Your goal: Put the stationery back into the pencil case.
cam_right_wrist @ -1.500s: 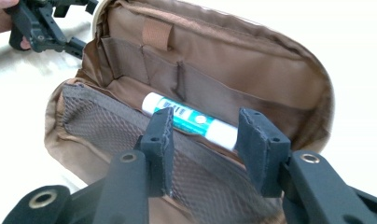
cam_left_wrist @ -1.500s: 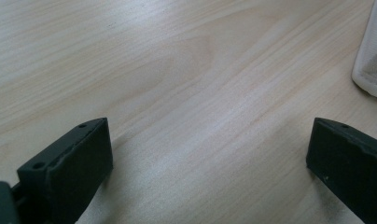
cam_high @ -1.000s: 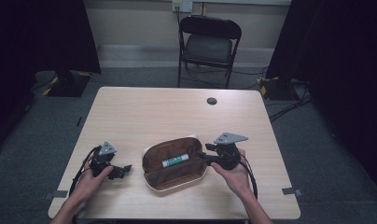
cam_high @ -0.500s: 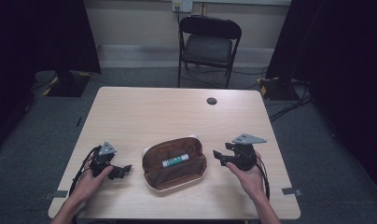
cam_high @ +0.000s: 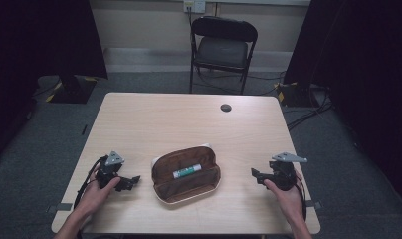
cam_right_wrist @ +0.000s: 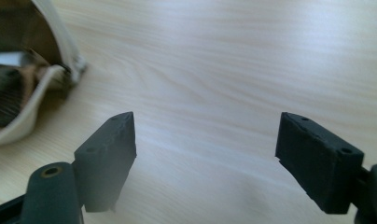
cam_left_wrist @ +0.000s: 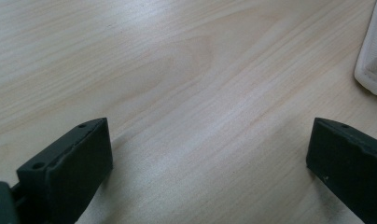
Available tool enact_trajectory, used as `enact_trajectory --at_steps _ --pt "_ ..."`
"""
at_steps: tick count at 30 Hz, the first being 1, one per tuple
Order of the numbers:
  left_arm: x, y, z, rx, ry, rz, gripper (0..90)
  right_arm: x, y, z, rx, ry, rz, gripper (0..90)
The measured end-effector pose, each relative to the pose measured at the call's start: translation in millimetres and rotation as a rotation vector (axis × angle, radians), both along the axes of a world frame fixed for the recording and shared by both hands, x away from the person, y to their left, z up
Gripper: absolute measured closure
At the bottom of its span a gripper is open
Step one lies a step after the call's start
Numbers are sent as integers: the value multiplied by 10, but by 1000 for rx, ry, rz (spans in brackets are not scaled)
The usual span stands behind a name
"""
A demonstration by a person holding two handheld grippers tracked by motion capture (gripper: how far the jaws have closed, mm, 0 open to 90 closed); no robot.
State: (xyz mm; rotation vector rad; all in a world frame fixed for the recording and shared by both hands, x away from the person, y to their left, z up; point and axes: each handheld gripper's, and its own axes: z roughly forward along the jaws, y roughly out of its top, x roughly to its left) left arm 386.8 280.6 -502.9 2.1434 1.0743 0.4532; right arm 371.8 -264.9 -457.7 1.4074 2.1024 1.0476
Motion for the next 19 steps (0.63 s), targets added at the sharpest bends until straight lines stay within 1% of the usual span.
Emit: enact_trajectory --at_steps 1,4,6,7,10,11,12,13,14,16,19 --pt "0 -1 0 0 0 1 0 -4 -40 -35 1 10 -8 186" --pt "-2 -1 1 1 2 2 0 6 -129 -130 -21 27 -37 174" --pt "-1 0 0 1 1 1 0 51 -190 -213 -41 59 -48 174" --pt "-2 0 1 1 2 2 0 80 -217 -255 -59 91 -63 174" --pt "-1 0 0 0 1 1 0 83 -229 -286 -65 96 -67 173" --pt "-1 0 0 0 1 1 0 80 -224 -316 -75 86 -78 173" --pt "-1 -1 0 0 1 1 0 81 -218 -336 -86 95 -88 163" --pt "-1 -1 1 0 2 2 0 68 -200 -360 -107 72 -104 162" --pt "-1 -1 0 0 1 2 0 61 -189 -369 -116 63 -106 154" --pt "-1 -1 0 0 1 1 0 46 -172 -390 -111 44 -131 143" --pt "2 -1 0 1 0 -1 0 36 -168 -423 -101 17 -148 121"
